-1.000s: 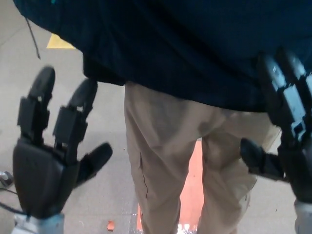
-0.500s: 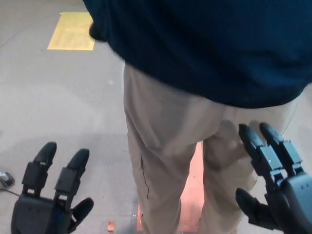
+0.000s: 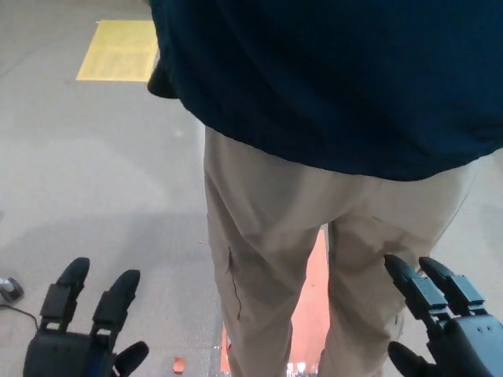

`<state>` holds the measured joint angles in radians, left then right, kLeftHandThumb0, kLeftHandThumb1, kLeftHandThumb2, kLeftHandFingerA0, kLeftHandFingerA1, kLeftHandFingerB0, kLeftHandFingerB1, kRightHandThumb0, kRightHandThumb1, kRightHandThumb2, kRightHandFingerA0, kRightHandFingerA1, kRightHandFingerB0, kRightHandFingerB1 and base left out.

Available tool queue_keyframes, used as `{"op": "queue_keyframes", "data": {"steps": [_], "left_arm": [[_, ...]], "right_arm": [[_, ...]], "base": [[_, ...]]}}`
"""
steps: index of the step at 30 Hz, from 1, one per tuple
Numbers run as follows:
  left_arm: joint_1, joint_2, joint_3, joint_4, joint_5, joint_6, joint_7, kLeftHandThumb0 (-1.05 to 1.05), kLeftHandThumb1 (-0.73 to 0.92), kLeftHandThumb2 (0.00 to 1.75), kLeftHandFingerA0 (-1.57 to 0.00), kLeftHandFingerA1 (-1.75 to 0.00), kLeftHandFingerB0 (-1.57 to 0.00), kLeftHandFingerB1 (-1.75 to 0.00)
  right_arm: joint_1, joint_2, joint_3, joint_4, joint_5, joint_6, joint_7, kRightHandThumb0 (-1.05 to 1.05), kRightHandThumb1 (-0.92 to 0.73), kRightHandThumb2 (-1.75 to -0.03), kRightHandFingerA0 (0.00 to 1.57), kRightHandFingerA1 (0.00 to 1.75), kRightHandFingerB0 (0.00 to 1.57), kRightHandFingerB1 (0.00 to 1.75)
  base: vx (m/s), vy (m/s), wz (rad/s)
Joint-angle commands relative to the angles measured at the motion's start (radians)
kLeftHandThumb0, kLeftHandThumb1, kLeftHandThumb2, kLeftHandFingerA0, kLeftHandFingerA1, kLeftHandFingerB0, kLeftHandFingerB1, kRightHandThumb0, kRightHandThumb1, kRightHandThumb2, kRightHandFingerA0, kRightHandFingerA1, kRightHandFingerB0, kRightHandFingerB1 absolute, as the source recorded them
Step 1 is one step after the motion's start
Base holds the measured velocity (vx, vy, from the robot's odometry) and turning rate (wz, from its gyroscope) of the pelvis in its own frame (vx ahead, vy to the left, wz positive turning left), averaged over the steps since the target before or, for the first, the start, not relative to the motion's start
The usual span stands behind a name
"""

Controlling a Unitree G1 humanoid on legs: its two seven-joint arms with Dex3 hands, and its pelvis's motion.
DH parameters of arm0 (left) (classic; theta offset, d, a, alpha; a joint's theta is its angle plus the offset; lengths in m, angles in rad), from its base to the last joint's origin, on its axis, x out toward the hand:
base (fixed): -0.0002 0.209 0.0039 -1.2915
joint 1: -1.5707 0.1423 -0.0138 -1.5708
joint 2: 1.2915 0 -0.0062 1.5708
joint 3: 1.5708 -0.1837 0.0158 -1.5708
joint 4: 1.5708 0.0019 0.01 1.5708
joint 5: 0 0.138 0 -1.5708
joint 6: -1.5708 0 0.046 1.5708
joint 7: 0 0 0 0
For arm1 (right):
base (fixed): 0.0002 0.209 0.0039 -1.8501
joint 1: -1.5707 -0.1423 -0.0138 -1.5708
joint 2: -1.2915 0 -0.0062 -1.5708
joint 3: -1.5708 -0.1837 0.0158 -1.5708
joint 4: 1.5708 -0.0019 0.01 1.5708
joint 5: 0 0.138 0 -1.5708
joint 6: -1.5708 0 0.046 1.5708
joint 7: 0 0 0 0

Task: A person hands a coat to the robot and the robot grabs it with both hands and holds it while the person wears the coat.

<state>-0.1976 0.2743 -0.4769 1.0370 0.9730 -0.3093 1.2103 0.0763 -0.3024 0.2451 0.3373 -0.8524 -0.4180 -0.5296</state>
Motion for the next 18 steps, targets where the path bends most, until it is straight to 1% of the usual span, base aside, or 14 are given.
{"op": "queue_keyframes", "data": {"steps": [1, 2, 3, 4, 6, 7, 8, 9, 10, 11, 13, 14, 15, 18], "left_arm": [[-0.045, 0.005, 0.019, 0.021, -0.099, 0.062, -0.304, -0.86, 0.86, 0.9, -0.21, -0.37, -0.23, -0.35], [-0.055, 0.012, 0.014, 0.024, -0.099, 0.066, -0.351, -0.77, 0.92, 0.83, -0.26, -0.36, -0.25, -0.33], [-0.062, 0.016, 0.009, 0.025, -0.098, 0.07, -0.381, -0.77, 0.92, 0.83, -0.26, -0.36, -0.25, -0.33], [-0.094, 0.02, 0.003, 0.042, -0.1, 0.078, -0.468, -0.84, 0.92, 0.84, -0.3, -0.36, -0.29, -0.35], [-0.123, 0.018, 0.0, 0.056, -0.106, 0.086, -0.547, -0.78, 0.92, 0.82, -0.27, -0.34, -0.26, -0.33], [-0.143, 0.018, -0.006, 0.067, -0.103, 0.09, -0.58, -0.79, 0.92, 0.82, -0.27, -0.35, -0.25, -0.33], [-0.163, 0.016, -0.013, 0.082, -0.095, 0.094, -0.603, -0.79, 0.92, 0.82, -0.28, -0.34, -0.26, -0.33], [-0.183, 0.014, -0.022, 0.098, -0.087, 0.097, -0.623, -0.79, 0.92, 0.82, -0.28, -0.34, -0.26, -0.33], [-0.193, 0.013, -0.025, 0.107, -0.085, 0.097, -0.632, -0.79, 0.92, 0.83, -0.27, -0.35, -0.25, -0.33], [-0.209, 0.011, -0.028, 0.125, -0.084, 0.094, -0.645, -0.88, 0.87, 0.94, -0.23, -0.36, -0.26, -0.37], [-0.228, 0.011, -0.03, 0.14, -0.088, 0.085, -0.669, -0.88, 0.87, 0.93, -0.21, -0.35, -0.24, -0.36], [-0.238, 0.011, -0.031, 0.146, -0.092, 0.079, -0.686, -0.88, 0.91, 0.87, -0.22, -0.34, -0.23, -0.34], [-0.255, 0.011, -0.031, 0.157, -0.099, 0.07, -0.719, -0.88, 0.91, 0.84, -0.2, -0.32, -0.21, -0.32], [-0.267, 0.013, -0.029, 0.162, -0.106, 0.063, -0.734, -0.89, 0.92, 0.84, -0.22, -0.33, -0.23, -0.33]], "right_arm": [[-0.038, -0.026, 0.014, 0.008, 0.033, 0.157, 0.222, -0.84, -0.82, -1.12, 0.08, 0.31, 0.08, 0.24], [-0.055, -0.022, 0.024, 0.024, 0.025, 0.175, 0.245, -0.84, -0.81, -1.12, 0.09, 0.31, 0.08, 0.27], [-0.066, -0.02, 0.031, 0.035, 0.02, 0.187, 0.26, -0.84, -0.81, -1.12, 0.09, 0.31, 0.08, 0.27], [-0.108, -0.022, 0.055, 0.061, -0.003, 0.248, 0.363, -0.8, -0.82, -1.13, 0.06, 0.26, 0.06, 0.25], [-0.161, -0.026, 0.077, 0.11, -0.021, 0.293, 0.442, -0.8, -0.82, -1.13, 0.07, 0.29, 0.07, 0.28], [-0.192, -0.023, 0.083, 0.144, -0.014, 0.311, 0.478, -0.75, -0.92, -0.76, 0.1, 0.24, 0.1, 0.23], [-0.223, -0.019, 0.09, 0.181, -0.014, 0.321, 0.499, -0.66, -0.92, -0.71, 0.11, 0.27, 0.11, 0.26], [-0.254, -0.017, 0.099, 0.219, -0.016, 0.328, 0.511, -0.66, -0.92, -0.71, 0.11, 0.27, 0.11, 0.26], [-0.273, -0.016, 0.106, 0.247, -0.019, 0.324, 0.504, -0.8, -0.78, -1.06, 0.04, 0.38, 0.04, 0.37], [-0.305, -0.012, 0.12, 0.295, -0.031, 0.317, 0.481, -0.33, -0.59, -1.14, 0.0, 0.47, 0.0, 0.46], [-0.333, -0.01, 0.134, 0.326, -0.04, 0.318, 0.47, -0.33, -0.6, -1.15, 0.0, 0.47, 0.0, 0.46], [-0.342, -0.012, 0.138, 0.334, -0.041, 0.317, 0.469, -0.33, -0.6, -1.15, 0.0, 0.47, 0.0, 0.46], [-0.359, -0.017, 0.146, 0.35, -0.04, 0.309, 0.472, -0.32, -0.61, -1.16, 0.0, 0.46, 0.0, 0.45], [-0.383, -0.016, 0.158, 0.374, -0.036, 0.31, 0.474, -0.32, -0.62, -1.16, 0.0, 0.46, 0.0, 0.45]], "base": [[0.0, 0.0, 0.0], [0.0, 0.0, 0.0], [0.0, 0.0, 0.0], [0.0, 0.0, 0.0], [0.0, 0.0, 0.0], [0.0, 0.0, 0.0], [0.0, 0.0, 0.0], [0.0, 0.0, 0.0], [0.0, 0.0, 0.0], [0.0, 0.0, 0.0], [0.0, 0.0, 0.0], [0.0, 0.0, 0.0], [0.0, 0.0, 0.0], [0.0, 0.0, 0.0]]}}
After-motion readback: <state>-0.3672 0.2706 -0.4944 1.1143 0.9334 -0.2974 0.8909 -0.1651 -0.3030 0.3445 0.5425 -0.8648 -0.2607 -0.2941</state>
